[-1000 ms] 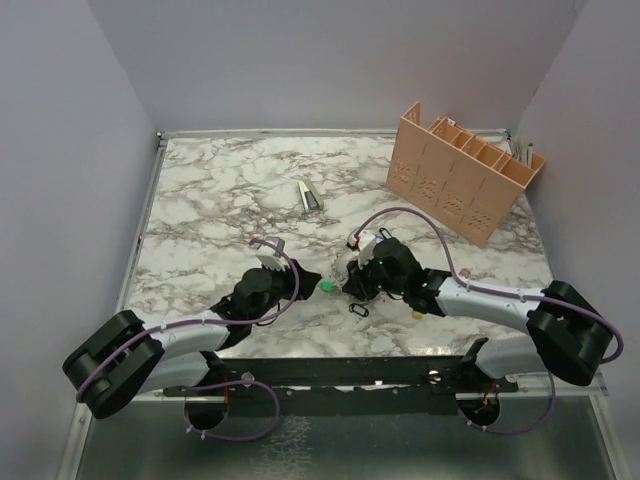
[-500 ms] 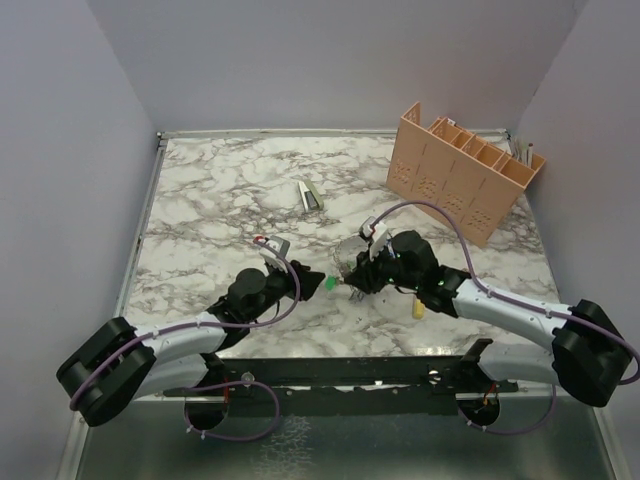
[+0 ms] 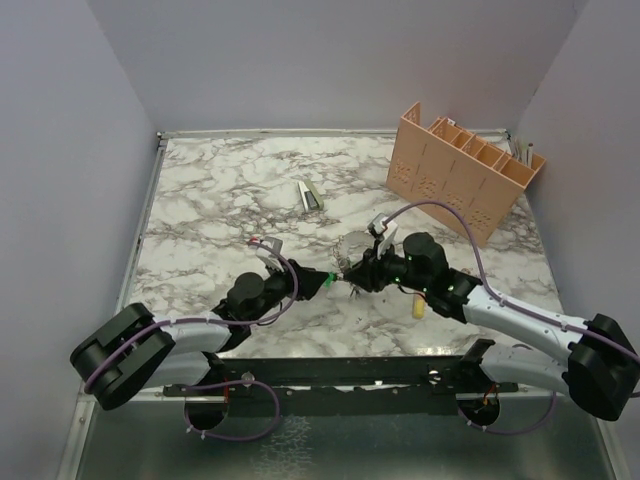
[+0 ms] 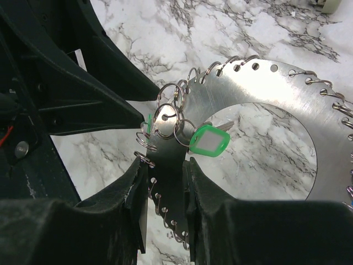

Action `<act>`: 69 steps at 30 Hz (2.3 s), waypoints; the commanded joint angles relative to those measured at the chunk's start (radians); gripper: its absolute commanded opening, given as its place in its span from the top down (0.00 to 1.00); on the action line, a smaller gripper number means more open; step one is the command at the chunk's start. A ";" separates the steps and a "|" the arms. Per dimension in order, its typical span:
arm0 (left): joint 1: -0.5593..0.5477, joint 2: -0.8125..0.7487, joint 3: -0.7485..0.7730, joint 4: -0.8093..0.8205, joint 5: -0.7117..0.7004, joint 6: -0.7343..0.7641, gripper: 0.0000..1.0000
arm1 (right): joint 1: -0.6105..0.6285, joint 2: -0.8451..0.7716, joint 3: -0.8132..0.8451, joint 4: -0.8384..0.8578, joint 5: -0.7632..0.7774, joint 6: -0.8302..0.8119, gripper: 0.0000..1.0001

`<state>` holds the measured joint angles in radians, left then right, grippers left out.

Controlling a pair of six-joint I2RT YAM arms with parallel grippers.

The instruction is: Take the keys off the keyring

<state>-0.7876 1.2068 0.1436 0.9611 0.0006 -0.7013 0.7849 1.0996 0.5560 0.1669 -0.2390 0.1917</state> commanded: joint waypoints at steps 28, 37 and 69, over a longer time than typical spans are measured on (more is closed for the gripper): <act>-0.006 0.121 -0.036 0.602 0.455 0.057 0.66 | -0.015 -0.187 -0.045 0.111 -0.220 0.001 0.99; -0.003 0.042 0.016 0.368 0.430 0.171 1.00 | -0.017 -0.204 -0.053 0.029 -0.180 -0.062 0.99; -0.162 -0.288 0.449 -0.511 0.237 0.347 1.00 | -0.022 -0.057 -0.081 0.104 -0.108 -0.114 0.99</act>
<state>-0.9379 0.9604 0.5739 0.1528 0.1089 -0.2127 0.7704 1.0039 0.5068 0.2634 -0.3363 0.0696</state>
